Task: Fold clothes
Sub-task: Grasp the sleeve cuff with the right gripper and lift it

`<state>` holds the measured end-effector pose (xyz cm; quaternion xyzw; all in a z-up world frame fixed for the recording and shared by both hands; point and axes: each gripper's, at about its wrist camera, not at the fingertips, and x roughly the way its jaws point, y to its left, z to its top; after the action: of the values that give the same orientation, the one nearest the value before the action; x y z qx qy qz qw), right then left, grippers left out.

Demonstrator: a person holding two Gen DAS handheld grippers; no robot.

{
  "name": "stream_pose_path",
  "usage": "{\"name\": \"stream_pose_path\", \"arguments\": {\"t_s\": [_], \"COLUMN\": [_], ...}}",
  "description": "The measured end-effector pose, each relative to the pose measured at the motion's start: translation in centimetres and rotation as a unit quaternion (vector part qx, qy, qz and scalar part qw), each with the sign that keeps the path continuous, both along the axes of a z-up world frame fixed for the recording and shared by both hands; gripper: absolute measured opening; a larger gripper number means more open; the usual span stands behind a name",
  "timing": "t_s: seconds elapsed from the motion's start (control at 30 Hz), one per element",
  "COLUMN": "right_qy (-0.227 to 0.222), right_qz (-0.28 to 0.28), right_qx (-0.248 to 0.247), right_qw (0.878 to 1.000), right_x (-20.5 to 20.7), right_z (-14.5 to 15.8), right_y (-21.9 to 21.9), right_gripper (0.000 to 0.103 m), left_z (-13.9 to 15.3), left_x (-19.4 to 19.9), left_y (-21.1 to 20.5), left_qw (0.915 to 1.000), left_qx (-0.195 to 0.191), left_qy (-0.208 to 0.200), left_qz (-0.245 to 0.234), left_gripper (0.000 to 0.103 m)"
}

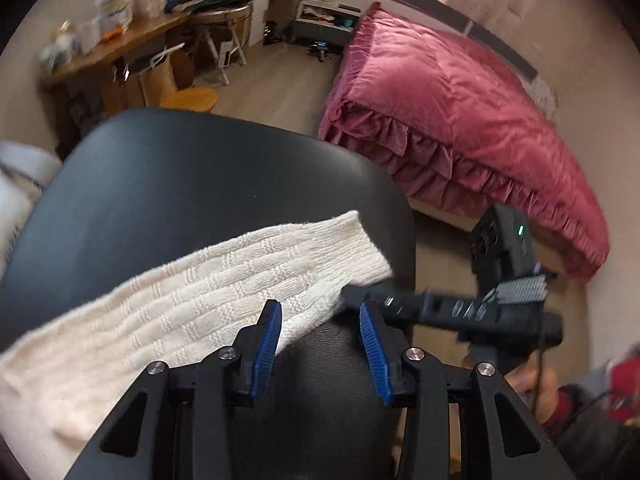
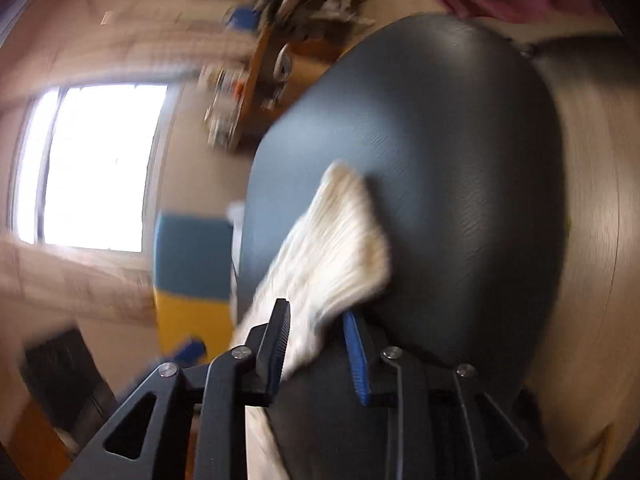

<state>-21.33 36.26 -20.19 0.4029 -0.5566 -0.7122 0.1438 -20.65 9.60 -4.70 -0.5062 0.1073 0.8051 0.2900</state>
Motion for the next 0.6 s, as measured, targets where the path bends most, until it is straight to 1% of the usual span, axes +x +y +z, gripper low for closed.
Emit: {"name": "stream_pose_path", "arguments": {"t_s": [0.03,0.07,0.1,0.13,0.17,0.2,0.23,0.27,0.33,0.37,0.43,0.5,0.53,0.6], "right_qy": [0.004,0.008,0.01,0.011,0.013,0.018,0.025,0.025,0.018,0.015,0.008,0.0,-0.003,-0.01], "right_qz": [0.006,0.014,0.02,0.026,0.031,0.038,0.045,0.048,0.047,0.046,0.045,0.044,0.043,0.042], "right_qx": [0.011,0.025,0.037,0.048,0.058,0.046,0.022,0.017,0.027,0.032,0.043,0.053,0.058,0.068], "right_qw": [1.0,1.0,0.999,0.998,0.998,0.998,0.998,0.998,0.998,0.998,0.998,0.998,0.997,0.997], "right_x": [-0.4,-0.8,-1.1,-1.3,-1.5,-1.7,-1.8,-1.8,-1.8,-1.7,-1.7,-1.6,-1.6,-1.6], "right_z": [0.1,0.3,0.6,0.9,1.2,1.4,1.6,1.6,1.6,1.7,1.7,1.7,1.7,1.7], "right_y": [0.3,0.2,0.1,-0.1,-0.3,-0.5,-0.8,-0.9,-0.8,-0.8,-0.8,-0.7,-0.7,-0.7], "right_gripper": [0.026,0.024,0.022,0.017,0.017,0.017,0.017,0.019,0.027,0.027,0.027,0.027,0.024,0.024], "left_z": [-0.3,-0.9,-1.5,-1.8,-2.1,-2.2,-2.3,-2.1,-1.8,-1.6,-1.3,-1.0,-1.3,-1.9], "left_x": [0.5,0.7,0.9,0.9,0.9,0.9,0.9,1.1,1.4,1.6,1.8,2.1,2.9,4.4], "left_y": [-0.1,-0.3,-0.9,-1.1,-1.2,-1.3,-1.1,-0.6,-0.1,-0.5,-2.9,-5.5,-8.0,-12.9], "left_qw": [0.9997,0.9992,0.999,0.9988,0.9986,0.9984,0.9983,0.9981,0.9981,0.9988,0.9991,0.9973,0.9944,0.9855], "left_qx": [-0.018,-0.034,-0.042,-0.047,-0.051,-0.055,-0.055,-0.058,-0.056,-0.046,-0.028,-0.013,-0.016,-0.023], "left_qy": [0.013,0.014,0.01,0.009,0.013,0.016,0.019,0.021,0.024,0.017,0.007,-0.003,-0.003,-0.004], "left_qz": [-0.007,-0.013,-0.013,-0.007,-0.004,-0.002,-0.005,-0.009,-0.01,-0.005,0.032,0.072,0.104,0.168], "left_gripper": [0.042,0.042,0.042,0.042,0.042,0.042,0.042,0.042,0.042,0.042,0.042,0.042,0.042,0.041]}}
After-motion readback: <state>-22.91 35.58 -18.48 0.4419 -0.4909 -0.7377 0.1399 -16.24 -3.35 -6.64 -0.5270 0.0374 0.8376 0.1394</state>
